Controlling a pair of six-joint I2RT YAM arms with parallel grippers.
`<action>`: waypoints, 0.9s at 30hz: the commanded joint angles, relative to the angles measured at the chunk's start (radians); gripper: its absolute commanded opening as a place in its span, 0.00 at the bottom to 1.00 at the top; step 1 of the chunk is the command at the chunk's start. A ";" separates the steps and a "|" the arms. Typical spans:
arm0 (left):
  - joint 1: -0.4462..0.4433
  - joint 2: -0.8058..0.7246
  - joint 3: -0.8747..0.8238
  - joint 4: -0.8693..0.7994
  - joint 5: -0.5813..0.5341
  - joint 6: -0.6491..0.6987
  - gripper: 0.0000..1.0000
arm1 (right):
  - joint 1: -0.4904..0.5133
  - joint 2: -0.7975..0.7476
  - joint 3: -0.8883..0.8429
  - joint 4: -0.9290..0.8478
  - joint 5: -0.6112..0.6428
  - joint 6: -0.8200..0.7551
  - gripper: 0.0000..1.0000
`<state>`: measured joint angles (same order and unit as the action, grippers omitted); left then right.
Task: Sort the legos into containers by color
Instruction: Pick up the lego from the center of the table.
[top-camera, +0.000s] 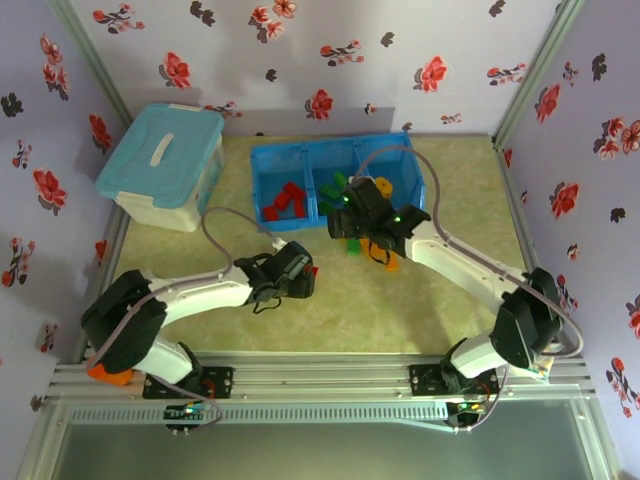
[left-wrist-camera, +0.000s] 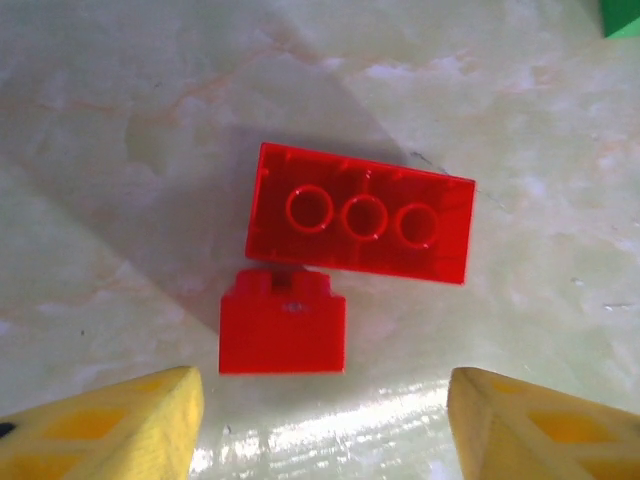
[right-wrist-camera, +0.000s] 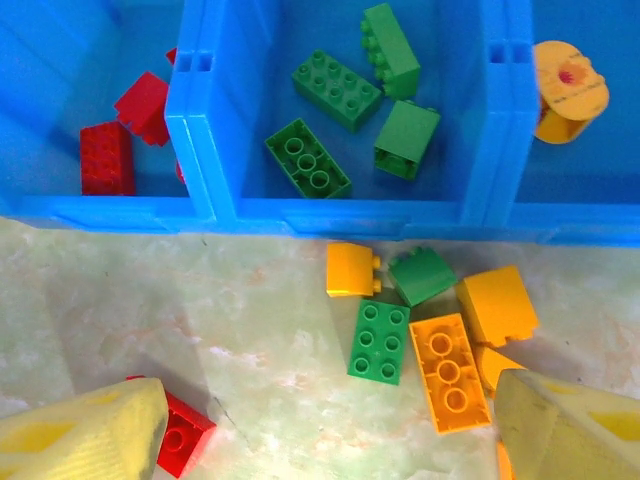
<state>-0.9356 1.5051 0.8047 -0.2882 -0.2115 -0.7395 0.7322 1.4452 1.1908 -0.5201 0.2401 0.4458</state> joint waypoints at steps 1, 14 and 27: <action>0.016 0.056 0.049 -0.020 0.008 0.031 0.64 | -0.021 -0.071 -0.067 0.048 0.028 0.046 0.85; 0.036 0.118 0.113 -0.097 -0.035 0.043 0.26 | -0.056 -0.189 -0.226 0.068 0.027 0.082 0.84; 0.170 -0.045 0.262 -0.202 -0.067 0.186 0.23 | -0.056 -0.219 -0.304 0.072 0.026 0.115 0.83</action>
<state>-0.8207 1.4609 1.0222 -0.4500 -0.2695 -0.6205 0.6849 1.2633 0.9062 -0.4591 0.2443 0.5354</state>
